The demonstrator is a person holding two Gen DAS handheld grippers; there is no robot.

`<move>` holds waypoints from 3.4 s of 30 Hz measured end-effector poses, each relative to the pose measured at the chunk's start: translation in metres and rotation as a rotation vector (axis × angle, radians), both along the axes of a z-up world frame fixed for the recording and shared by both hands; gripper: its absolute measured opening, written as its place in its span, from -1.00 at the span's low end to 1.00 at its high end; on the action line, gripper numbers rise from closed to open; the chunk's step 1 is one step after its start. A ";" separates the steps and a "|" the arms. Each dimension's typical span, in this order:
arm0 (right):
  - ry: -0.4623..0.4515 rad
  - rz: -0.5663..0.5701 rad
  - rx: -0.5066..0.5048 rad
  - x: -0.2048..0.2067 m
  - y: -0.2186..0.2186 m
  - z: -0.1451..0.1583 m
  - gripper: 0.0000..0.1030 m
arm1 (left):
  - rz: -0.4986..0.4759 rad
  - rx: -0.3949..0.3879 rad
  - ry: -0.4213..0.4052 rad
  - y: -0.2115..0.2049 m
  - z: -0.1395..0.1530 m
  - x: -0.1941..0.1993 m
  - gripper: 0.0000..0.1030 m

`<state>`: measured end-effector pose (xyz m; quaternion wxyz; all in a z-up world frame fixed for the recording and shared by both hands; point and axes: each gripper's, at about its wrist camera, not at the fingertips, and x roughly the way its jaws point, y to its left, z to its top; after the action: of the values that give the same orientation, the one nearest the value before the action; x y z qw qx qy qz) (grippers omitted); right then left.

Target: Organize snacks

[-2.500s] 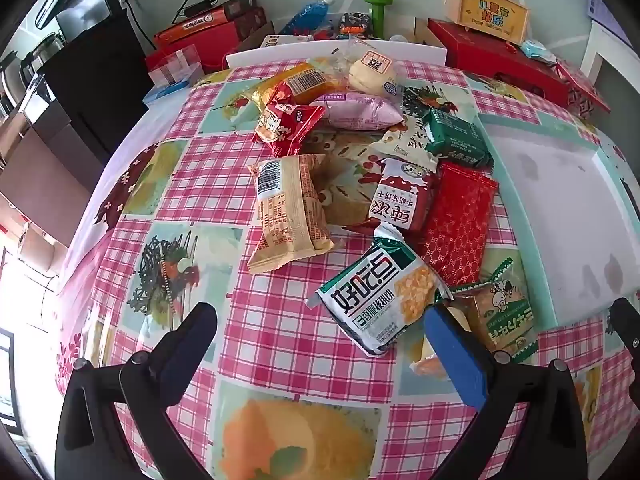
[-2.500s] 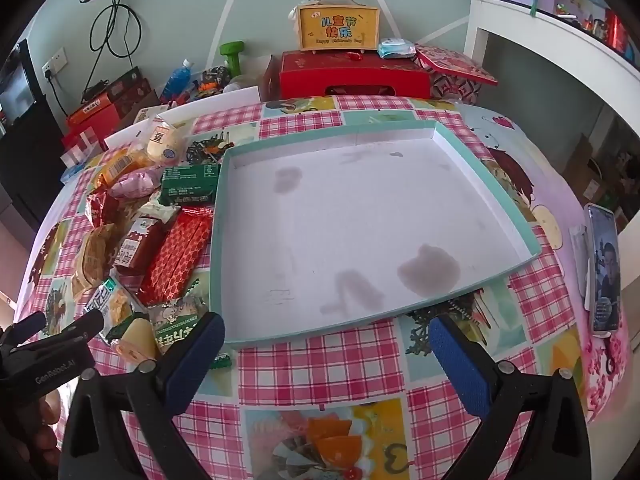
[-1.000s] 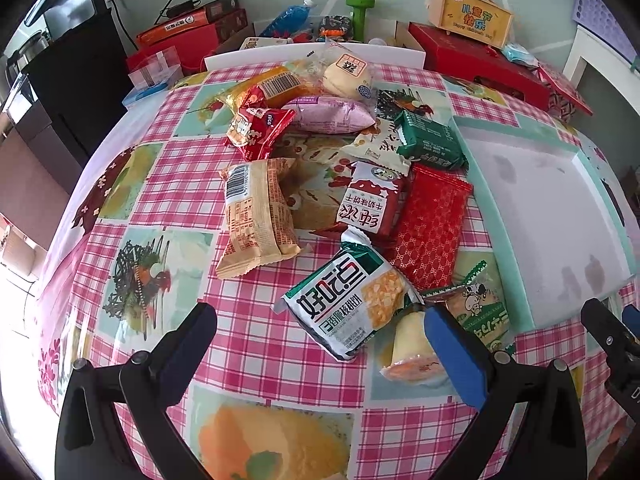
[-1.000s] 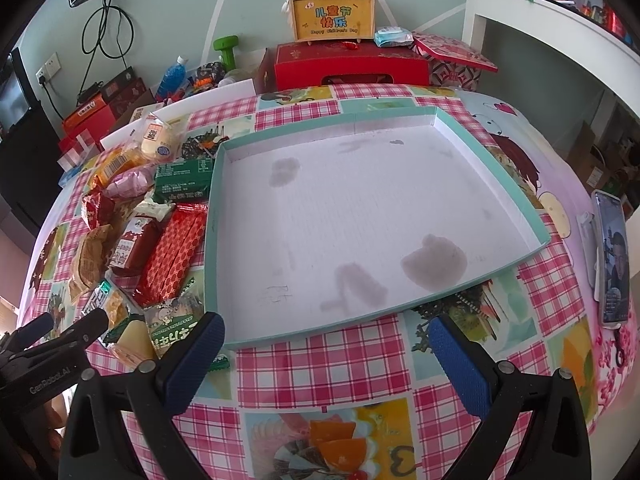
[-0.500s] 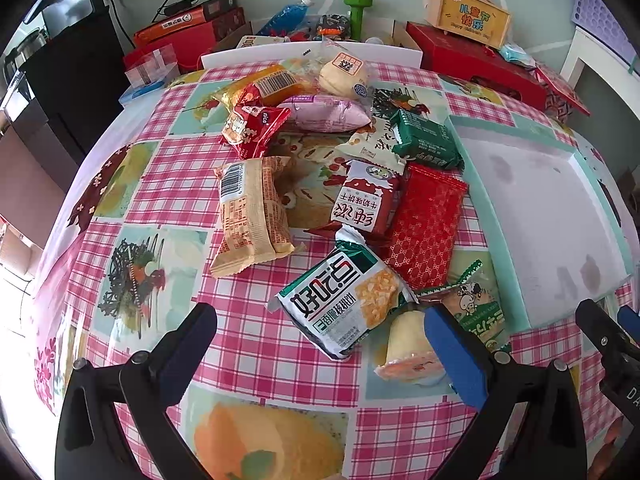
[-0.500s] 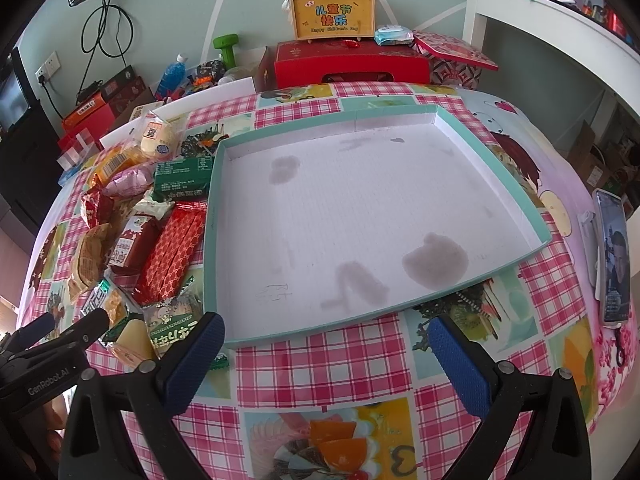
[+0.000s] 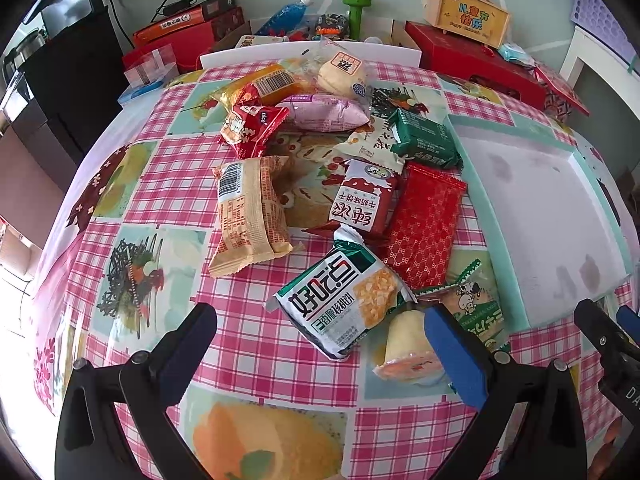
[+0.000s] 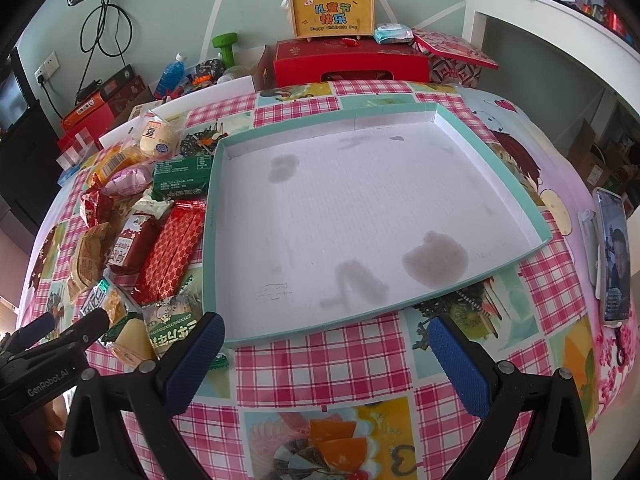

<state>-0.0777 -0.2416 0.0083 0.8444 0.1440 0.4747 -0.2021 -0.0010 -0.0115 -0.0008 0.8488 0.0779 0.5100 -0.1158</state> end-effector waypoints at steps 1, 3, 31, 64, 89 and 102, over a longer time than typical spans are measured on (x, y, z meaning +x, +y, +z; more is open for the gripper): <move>0.001 0.000 0.000 0.000 0.000 0.000 1.00 | 0.000 0.000 0.001 0.000 0.000 0.000 1.00; 0.001 0.001 0.000 0.000 0.000 0.000 1.00 | 0.001 0.001 0.002 0.000 0.000 0.000 1.00; -0.066 0.171 0.015 0.017 0.049 0.008 1.00 | 0.102 -0.085 0.040 0.029 0.009 0.019 1.00; -0.047 0.339 0.023 0.039 0.094 -0.011 0.19 | 0.162 -0.188 0.251 0.027 -0.029 0.050 0.14; 0.030 0.380 0.111 0.051 0.095 -0.033 -0.04 | 0.208 -0.254 0.269 0.068 -0.019 0.042 0.17; 0.091 0.414 0.040 0.056 0.103 -0.041 0.12 | 0.089 -0.084 0.208 0.010 -0.024 0.059 0.58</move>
<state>-0.0221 -0.1384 -0.0331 0.8425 0.0507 0.5359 -0.0212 0.0583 -0.0011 -0.0251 0.7982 0.0073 0.5929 -0.1068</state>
